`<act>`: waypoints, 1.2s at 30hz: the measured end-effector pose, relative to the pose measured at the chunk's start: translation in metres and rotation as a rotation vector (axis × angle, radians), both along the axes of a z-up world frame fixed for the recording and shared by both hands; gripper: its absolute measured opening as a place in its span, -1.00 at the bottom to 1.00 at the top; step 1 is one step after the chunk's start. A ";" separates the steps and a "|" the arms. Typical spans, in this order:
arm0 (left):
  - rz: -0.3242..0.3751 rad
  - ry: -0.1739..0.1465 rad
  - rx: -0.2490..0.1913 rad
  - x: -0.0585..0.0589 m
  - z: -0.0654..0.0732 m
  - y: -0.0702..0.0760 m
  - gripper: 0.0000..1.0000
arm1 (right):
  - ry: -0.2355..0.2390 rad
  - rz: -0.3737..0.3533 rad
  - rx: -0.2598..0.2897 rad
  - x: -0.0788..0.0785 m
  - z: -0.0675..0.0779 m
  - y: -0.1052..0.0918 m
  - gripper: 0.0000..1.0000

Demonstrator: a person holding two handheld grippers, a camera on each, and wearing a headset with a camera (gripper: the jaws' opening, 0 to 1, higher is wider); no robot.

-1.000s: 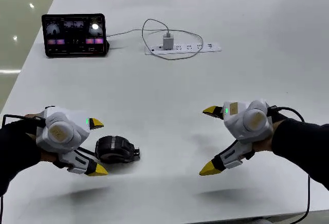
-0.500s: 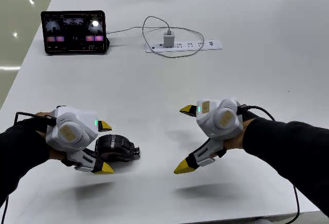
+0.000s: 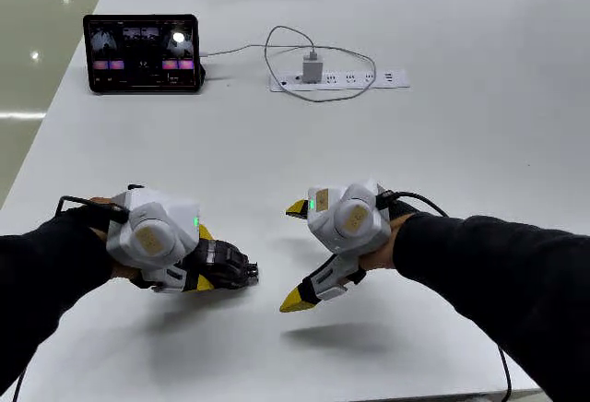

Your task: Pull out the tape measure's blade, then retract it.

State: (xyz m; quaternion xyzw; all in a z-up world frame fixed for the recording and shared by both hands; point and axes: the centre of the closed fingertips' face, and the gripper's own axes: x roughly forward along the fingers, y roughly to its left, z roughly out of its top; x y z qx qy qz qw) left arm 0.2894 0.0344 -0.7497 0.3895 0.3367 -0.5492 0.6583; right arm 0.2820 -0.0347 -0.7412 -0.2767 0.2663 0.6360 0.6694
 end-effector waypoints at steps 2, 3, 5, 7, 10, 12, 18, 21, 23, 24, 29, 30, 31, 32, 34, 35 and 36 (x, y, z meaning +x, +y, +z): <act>0.007 0.006 0.000 0.000 -0.001 0.000 -0.35 | -0.001 0.002 -0.005 0.001 -0.002 0.003 0.62; 0.012 0.011 0.000 0.001 -0.001 0.000 -0.35 | 0.002 -0.002 -0.008 0.001 -0.003 0.005 0.59; 0.013 0.015 0.003 0.001 -0.002 0.001 -0.35 | 0.009 -0.008 -0.005 0.002 -0.005 0.008 0.57; 0.022 0.030 0.004 0.001 -0.003 0.001 -0.35 | 0.008 -0.015 -0.007 0.003 -0.007 0.012 0.47; 0.019 0.042 0.005 0.000 -0.003 0.001 -0.36 | 0.008 -0.012 -0.002 0.003 -0.009 0.018 0.28; 0.018 0.046 0.007 0.000 -0.004 0.001 -0.36 | 0.020 -0.024 -0.009 0.003 -0.013 0.019 0.07; 0.021 0.045 0.017 0.000 -0.004 0.001 -0.36 | 0.003 0.031 -0.046 -0.006 -0.026 0.025 -0.31; 0.021 0.047 0.016 0.000 -0.004 0.001 -0.36 | 0.000 0.047 -0.058 -0.007 -0.029 0.027 -0.45; 0.020 0.047 0.017 0.000 -0.004 0.001 -0.36 | -0.012 0.059 -0.061 -0.007 -0.030 0.029 -0.58; 0.019 0.046 0.018 0.000 -0.004 0.001 -0.36 | -0.015 0.056 -0.062 -0.006 -0.031 0.030 -0.66; 0.011 0.039 0.019 0.000 -0.004 0.001 -0.36 | -0.015 0.040 -0.044 -0.005 -0.033 0.035 -0.76; 0.010 0.041 0.018 0.000 -0.004 0.001 -0.36 | -0.021 0.042 -0.045 -0.005 -0.034 0.036 -0.77; 0.009 0.040 0.019 0.000 -0.004 0.001 -0.36 | -0.011 0.026 -0.049 -0.004 -0.034 0.035 -0.77; 0.006 0.038 0.021 0.000 -0.004 0.000 -0.36 | 0.005 0.005 -0.053 -0.004 -0.034 0.035 -0.77; 0.008 0.038 0.021 0.000 -0.005 0.000 -0.36 | -0.008 0.021 -0.063 -0.005 -0.035 0.036 -0.77; 0.008 0.040 0.021 0.000 -0.005 0.000 -0.36 | -0.011 0.027 -0.065 -0.004 -0.035 0.035 -0.77; 0.007 0.041 0.021 0.000 -0.004 0.000 -0.36 | -0.014 0.034 -0.063 -0.004 -0.035 0.035 -0.78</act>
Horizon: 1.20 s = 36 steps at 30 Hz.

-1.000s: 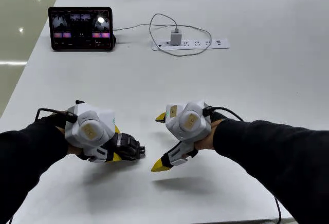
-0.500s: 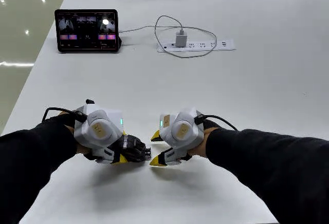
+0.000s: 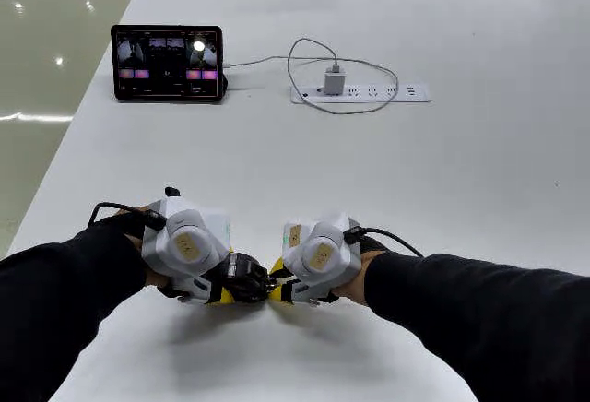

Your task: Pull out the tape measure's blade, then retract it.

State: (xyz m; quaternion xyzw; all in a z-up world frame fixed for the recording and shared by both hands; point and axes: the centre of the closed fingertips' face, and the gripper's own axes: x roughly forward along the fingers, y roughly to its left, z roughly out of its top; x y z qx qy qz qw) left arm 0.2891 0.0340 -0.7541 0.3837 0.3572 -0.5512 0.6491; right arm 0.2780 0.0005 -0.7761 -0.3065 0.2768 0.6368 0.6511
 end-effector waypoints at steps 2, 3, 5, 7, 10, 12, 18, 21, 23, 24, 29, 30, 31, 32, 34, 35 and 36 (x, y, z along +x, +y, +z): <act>0.001 0.003 -0.003 0.000 0.000 0.000 -0.36 | 0.000 0.015 0.016 0.000 0.000 -0.001 -0.77; 0.001 0.004 -0.005 0.000 0.000 0.000 -0.37 | 0.009 0.013 0.023 0.001 0.000 -0.001 -0.77; 0.000 0.005 -0.008 0.000 -0.001 0.000 -0.37 | 0.060 -0.005 0.035 0.000 0.000 -0.001 -0.77; -0.005 0.001 -0.009 0.000 -0.001 -0.001 -0.36 | 0.067 -0.001 0.032 0.001 -0.001 0.000 -0.78; 0.002 0.003 -0.012 0.000 0.000 0.000 -0.37 | 0.089 -0.010 0.038 0.000 0.000 -0.002 -0.81; -0.004 0.002 -0.011 0.000 0.000 0.001 -0.37 | 0.088 -0.011 0.041 0.000 -0.001 -0.002 -0.81; -0.013 0.004 -0.005 0.000 0.000 0.001 -0.37 | 0.086 -0.012 0.042 -0.001 -0.001 -0.004 -0.83; -0.015 0.003 -0.006 0.000 0.000 0.001 -0.37 | 0.081 -0.011 0.038 -0.002 -0.001 -0.005 -0.83; -0.019 0.005 -0.008 0.000 0.000 0.002 -0.37 | 0.077 -0.011 0.033 -0.002 -0.002 -0.005 -0.82; -0.021 0.005 -0.008 0.000 0.000 0.001 -0.37 | 0.079 -0.011 0.031 -0.002 -0.002 -0.006 -0.82; -0.018 0.007 -0.010 -0.001 0.000 0.001 -0.37 | 0.081 -0.006 0.022 -0.003 -0.001 -0.009 -0.82; -0.018 0.007 -0.012 -0.001 0.000 0.001 -0.37 | 0.080 -0.003 0.020 -0.003 -0.002 -0.009 -0.82; -0.018 0.007 -0.013 0.000 0.000 0.001 -0.37 | 0.081 -0.002 0.019 -0.003 -0.002 -0.009 -0.82; -0.019 0.008 -0.015 -0.001 0.000 0.001 -0.37 | 0.084 -0.004 0.017 -0.003 -0.002 -0.010 -0.82; -0.020 0.006 -0.016 -0.001 0.000 0.001 -0.37 | 0.087 -0.004 0.014 -0.003 -0.002 -0.011 -0.82; -0.020 0.005 -0.016 -0.001 0.000 0.001 -0.37 | 0.088 -0.006 0.014 -0.003 -0.002 -0.011 -0.82; -0.018 0.004 -0.014 -0.001 0.000 0.001 -0.37 | 0.089 -0.007 0.013 -0.003 -0.002 -0.012 -0.82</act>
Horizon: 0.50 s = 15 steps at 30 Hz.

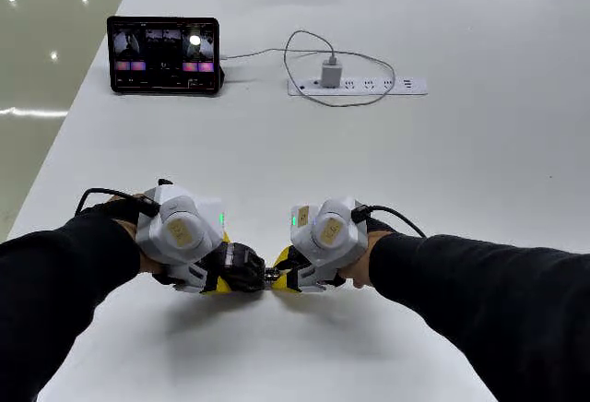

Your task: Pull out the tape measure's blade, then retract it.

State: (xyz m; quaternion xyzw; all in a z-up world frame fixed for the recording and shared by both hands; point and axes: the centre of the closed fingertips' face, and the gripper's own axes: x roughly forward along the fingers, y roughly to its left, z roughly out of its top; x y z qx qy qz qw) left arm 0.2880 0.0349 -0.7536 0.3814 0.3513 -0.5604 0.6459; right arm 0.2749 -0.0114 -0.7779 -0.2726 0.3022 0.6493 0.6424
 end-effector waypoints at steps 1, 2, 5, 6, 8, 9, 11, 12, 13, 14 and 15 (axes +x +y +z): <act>-0.001 0.000 0.001 0.000 0.000 0.000 -0.37 | 0.001 -0.002 -0.001 0.000 0.000 0.000 -0.81; -0.001 -0.001 0.001 0.000 0.000 0.000 -0.37 | 0.001 -0.002 -0.001 0.000 0.000 -0.001 -0.81; 0.000 0.001 -0.002 0.000 0.000 0.000 -0.37 | 0.001 -0.003 -0.005 0.000 0.000 -0.003 -0.81; 0.000 0.000 -0.002 0.000 0.000 0.000 -0.37 | 0.003 -0.005 -0.007 0.000 0.000 -0.004 -0.81; 0.002 0.000 -0.002 0.000 0.000 0.000 -0.37 | 0.009 -0.012 -0.008 0.000 0.000 -0.006 -0.81; 0.002 0.000 -0.002 0.000 0.000 0.000 -0.37 | 0.015 -0.016 -0.006 0.000 0.000 -0.007 -0.81; 0.004 -0.001 -0.003 0.000 0.000 0.000 -0.37 | 0.014 -0.015 -0.005 0.000 0.000 -0.009 -0.81; 0.005 -0.001 -0.003 0.000 0.000 0.000 -0.37 | 0.014 -0.015 -0.005 0.000 0.000 -0.010 -0.81; 0.005 -0.001 -0.003 0.000 0.000 0.000 -0.37 | 0.014 -0.015 -0.006 0.001 0.000 -0.011 -0.81; 0.006 -0.001 -0.003 0.000 0.000 0.000 -0.37 | 0.013 -0.015 -0.007 0.001 0.000 -0.011 -0.81; 0.007 0.000 -0.004 0.000 0.000 0.000 -0.37 | 0.014 -0.015 -0.008 0.001 0.000 -0.012 -0.81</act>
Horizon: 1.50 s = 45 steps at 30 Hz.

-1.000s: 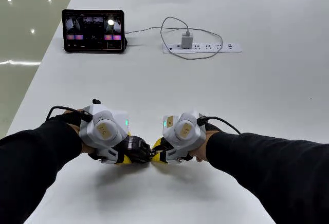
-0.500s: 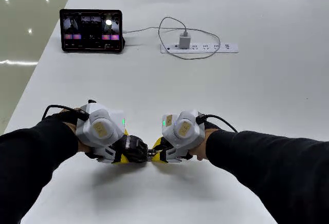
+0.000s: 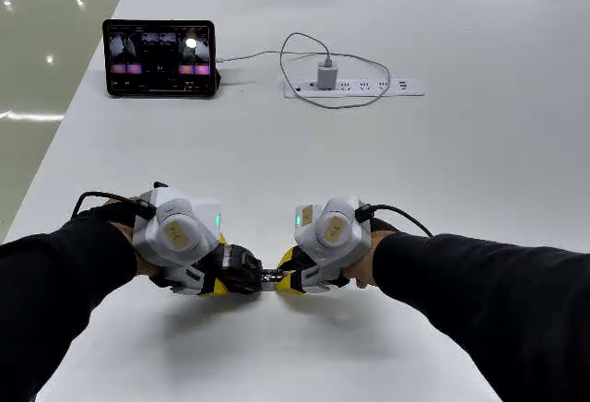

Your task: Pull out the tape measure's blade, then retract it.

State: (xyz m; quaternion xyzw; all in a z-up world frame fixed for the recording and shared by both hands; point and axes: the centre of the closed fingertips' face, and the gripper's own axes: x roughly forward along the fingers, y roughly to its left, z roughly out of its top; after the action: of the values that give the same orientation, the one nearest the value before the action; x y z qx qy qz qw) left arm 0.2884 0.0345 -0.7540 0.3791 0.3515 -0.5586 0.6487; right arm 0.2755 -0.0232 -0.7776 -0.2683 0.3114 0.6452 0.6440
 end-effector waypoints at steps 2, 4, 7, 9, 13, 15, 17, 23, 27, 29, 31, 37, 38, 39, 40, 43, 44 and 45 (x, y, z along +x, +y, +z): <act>0.005 0.000 -0.001 0.000 0.000 0.000 -0.37 | -0.001 0.002 -0.003 0.000 0.000 -0.001 -0.81; 0.004 -0.001 -0.003 0.000 0.000 0.000 -0.37 | 0.000 0.000 -0.004 0.000 0.000 -0.003 -0.81; 0.002 -0.002 -0.003 0.000 0.000 0.000 -0.37 | 0.000 -0.001 -0.005 0.000 0.000 -0.004 -0.81; 0.000 -0.001 0.000 0.000 0.000 0.000 -0.37 | -0.002 -0.002 -0.007 0.000 0.000 -0.005 -0.81; -0.002 -0.002 0.000 0.000 0.000 0.000 -0.37 | -0.002 -0.001 -0.011 0.000 0.000 -0.008 -0.81; -0.001 -0.002 0.000 0.000 0.000 0.000 -0.37 | -0.001 -0.001 -0.013 0.001 0.000 -0.009 -0.81; -0.001 -0.003 -0.001 0.000 0.000 0.000 -0.37 | -0.001 -0.003 -0.014 0.001 0.000 -0.011 -0.81; 0.000 -0.002 -0.002 0.000 0.001 0.000 -0.37 | -0.003 -0.001 -0.019 0.002 0.000 -0.013 -0.81; 0.001 -0.002 -0.002 0.001 0.000 0.000 -0.37 | 0.004 -0.006 -0.022 0.002 0.000 -0.015 -0.81; 0.001 -0.002 -0.001 0.001 0.000 0.000 -0.37 | 0.006 -0.005 -0.026 0.001 0.000 -0.017 -0.81; 0.001 -0.001 0.000 0.001 0.000 0.000 -0.37 | 0.005 -0.002 -0.028 0.001 0.000 -0.018 -0.81; 0.004 -0.001 -0.001 0.001 0.000 0.000 -0.37 | 0.003 -0.005 -0.030 0.002 -0.001 -0.021 -0.81; 0.003 -0.001 -0.001 0.001 0.000 0.000 -0.37 | 0.003 -0.006 -0.030 0.002 -0.001 -0.022 -0.81; 0.003 0.000 -0.001 0.000 0.000 0.000 -0.37 | 0.004 -0.007 -0.031 0.002 -0.001 -0.023 -0.81; 0.003 0.000 -0.001 0.000 0.000 0.000 -0.37 | 0.004 -0.006 -0.031 0.002 0.000 -0.024 -0.81; 0.002 0.001 -0.001 0.000 0.000 0.000 -0.37 | 0.006 -0.007 -0.032 0.002 0.000 -0.026 -0.81; 0.002 0.001 -0.001 0.000 0.000 0.000 -0.37 | 0.006 -0.007 -0.033 0.002 0.000 -0.026 -0.81; 0.003 0.001 -0.001 0.000 0.000 0.000 -0.37 | 0.006 -0.006 -0.033 0.002 0.000 -0.027 -0.81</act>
State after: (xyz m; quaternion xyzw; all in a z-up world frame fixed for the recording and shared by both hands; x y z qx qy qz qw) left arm 0.2886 0.0348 -0.7541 0.3781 0.3521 -0.5580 0.6494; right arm 0.2772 -0.0499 -0.7779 -0.2760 0.3249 0.6387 0.6406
